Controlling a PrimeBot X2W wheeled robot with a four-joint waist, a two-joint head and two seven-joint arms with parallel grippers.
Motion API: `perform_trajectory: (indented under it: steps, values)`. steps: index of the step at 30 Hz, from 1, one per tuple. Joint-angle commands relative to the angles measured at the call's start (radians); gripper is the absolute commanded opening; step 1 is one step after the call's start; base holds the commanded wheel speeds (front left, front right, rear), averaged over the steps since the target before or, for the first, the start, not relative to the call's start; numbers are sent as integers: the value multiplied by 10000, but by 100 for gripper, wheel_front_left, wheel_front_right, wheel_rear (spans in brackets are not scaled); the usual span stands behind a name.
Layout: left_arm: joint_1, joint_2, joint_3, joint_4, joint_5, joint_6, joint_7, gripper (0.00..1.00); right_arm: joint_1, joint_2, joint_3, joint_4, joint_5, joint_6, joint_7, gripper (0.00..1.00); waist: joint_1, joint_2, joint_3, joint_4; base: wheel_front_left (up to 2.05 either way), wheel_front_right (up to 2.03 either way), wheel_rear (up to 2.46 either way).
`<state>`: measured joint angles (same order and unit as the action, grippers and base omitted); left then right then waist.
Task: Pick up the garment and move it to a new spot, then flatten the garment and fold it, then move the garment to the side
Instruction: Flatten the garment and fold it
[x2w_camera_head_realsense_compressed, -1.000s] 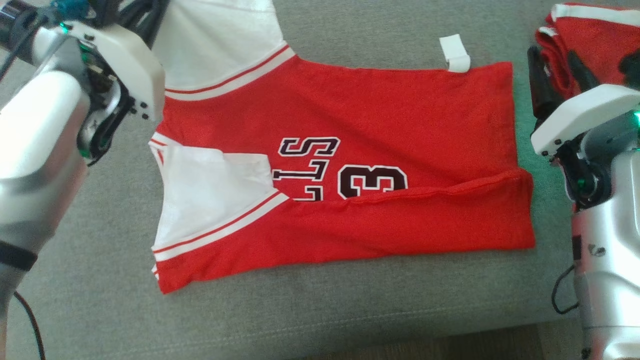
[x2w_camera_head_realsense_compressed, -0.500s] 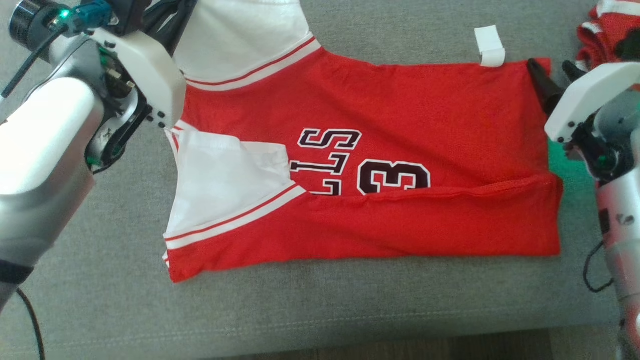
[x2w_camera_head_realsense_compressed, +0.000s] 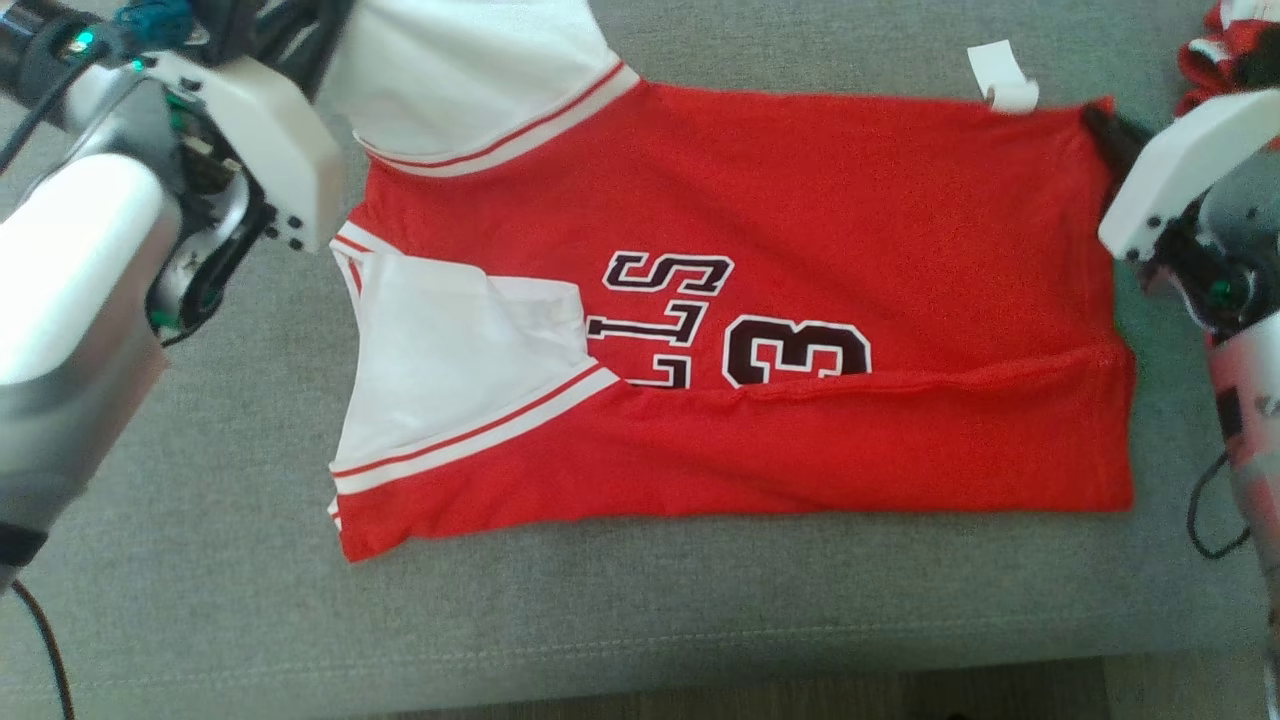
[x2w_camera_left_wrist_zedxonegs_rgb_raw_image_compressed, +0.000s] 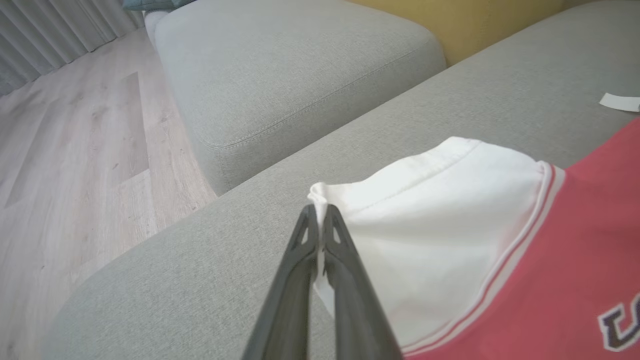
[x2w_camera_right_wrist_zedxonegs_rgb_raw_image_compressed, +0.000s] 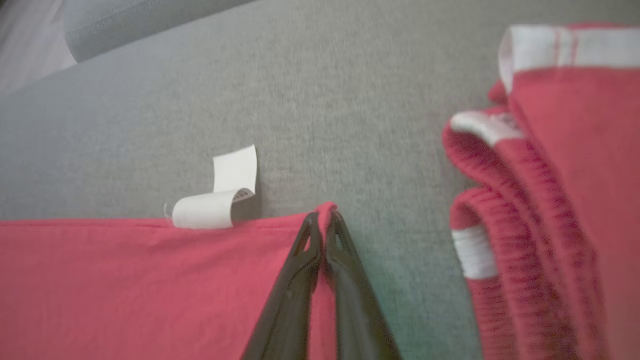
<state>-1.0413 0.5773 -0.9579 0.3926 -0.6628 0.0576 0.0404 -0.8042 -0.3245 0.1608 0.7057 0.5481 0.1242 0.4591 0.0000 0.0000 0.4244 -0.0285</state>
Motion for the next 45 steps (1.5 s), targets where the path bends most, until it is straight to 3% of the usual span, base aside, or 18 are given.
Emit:
perform_trajectory:
  steps: [1,12,25,33,39,45]
  values:
    - [-520,556,586,-72,-22,145,-150,0,-470,-84,135,-382,116,65,-253,0,0,0,28,2,0,0,0]
    - [-1315,329,879,1059,92,53,-1010,0,-1852,-32,451,160,-113,65,-2023,0,0,0,362,90,0,0,0]
    - [-2762,-583,798,3277,514,-348,-2055,0,-3360,259,607,1548,-363,65,-4053,0,0,0,632,136,0,0,0]
    - [-2292,-992,493,4002,560,-601,-2545,0,-2875,217,1065,2188,216,65,-4405,0,0,0,95,202,0,0,0]
    - [-1513,-756,268,3796,525,-748,-2651,0,-2106,-80,1709,2127,833,65,-4128,0,0,0,-511,263,0,0,0]
    - [-403,-426,-98,2686,440,-698,-2299,0,-1497,-504,2254,2174,1230,65,-3892,0,0,0,-1025,531,0,0,0]
